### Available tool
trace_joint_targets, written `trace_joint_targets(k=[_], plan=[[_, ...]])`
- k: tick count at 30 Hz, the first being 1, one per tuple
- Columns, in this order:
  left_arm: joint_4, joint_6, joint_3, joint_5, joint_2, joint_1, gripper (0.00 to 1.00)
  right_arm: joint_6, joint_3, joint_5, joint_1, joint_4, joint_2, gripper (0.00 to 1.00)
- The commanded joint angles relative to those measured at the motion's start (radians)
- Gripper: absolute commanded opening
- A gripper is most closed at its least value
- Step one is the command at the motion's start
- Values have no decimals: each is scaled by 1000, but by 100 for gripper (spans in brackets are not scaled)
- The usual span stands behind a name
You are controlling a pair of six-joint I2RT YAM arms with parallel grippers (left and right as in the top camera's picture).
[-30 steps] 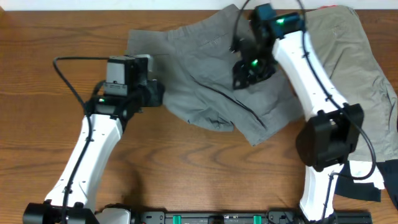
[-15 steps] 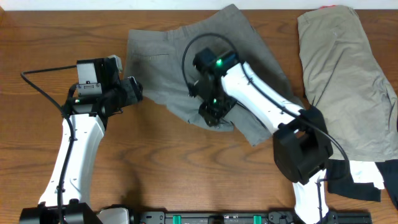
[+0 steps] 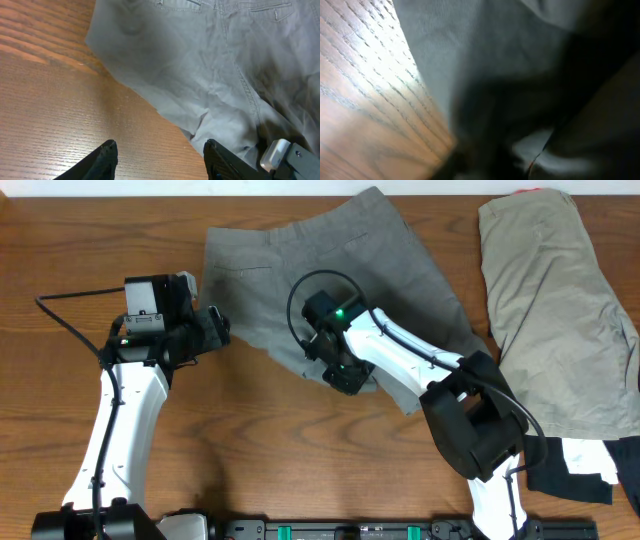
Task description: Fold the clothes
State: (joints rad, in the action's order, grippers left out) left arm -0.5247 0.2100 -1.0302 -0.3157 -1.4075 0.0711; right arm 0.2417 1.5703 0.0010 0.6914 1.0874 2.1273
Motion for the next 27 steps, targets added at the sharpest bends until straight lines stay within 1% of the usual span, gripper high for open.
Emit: trace_joint_targets(k=[1,4,7,11,14,16,18,22,27], plan=[[-17,2,-21,23,-12,3,58,-39,6,14,22,10,0,1],[-43,2,-21,41,-12,3,57,-39,52,-62,28,54,-1,1],[-57,2,-21,44,-12,3,58,-39,156,-219,26,106,-2,1],[-63,2,-21,44,-12,3,57,8,348,-489,13,140,-8,1],[-65,2,-21,44,-12,3,57,7,488,-615,-8,136,-11,1],[-68,2,-21,44,-12,3,57,-46,579,-655,-37,127,-11,1],[-73,2,-21,44,-12,3,58,-132,631,-657,-72,104,-11,1],[-82,2,-21,43,-12,3,57,-261,639,-657,-156,35,-6,1],[-109,0,-21,43,-12,2,57,-272,591,-657,-217,-1,3,1]])
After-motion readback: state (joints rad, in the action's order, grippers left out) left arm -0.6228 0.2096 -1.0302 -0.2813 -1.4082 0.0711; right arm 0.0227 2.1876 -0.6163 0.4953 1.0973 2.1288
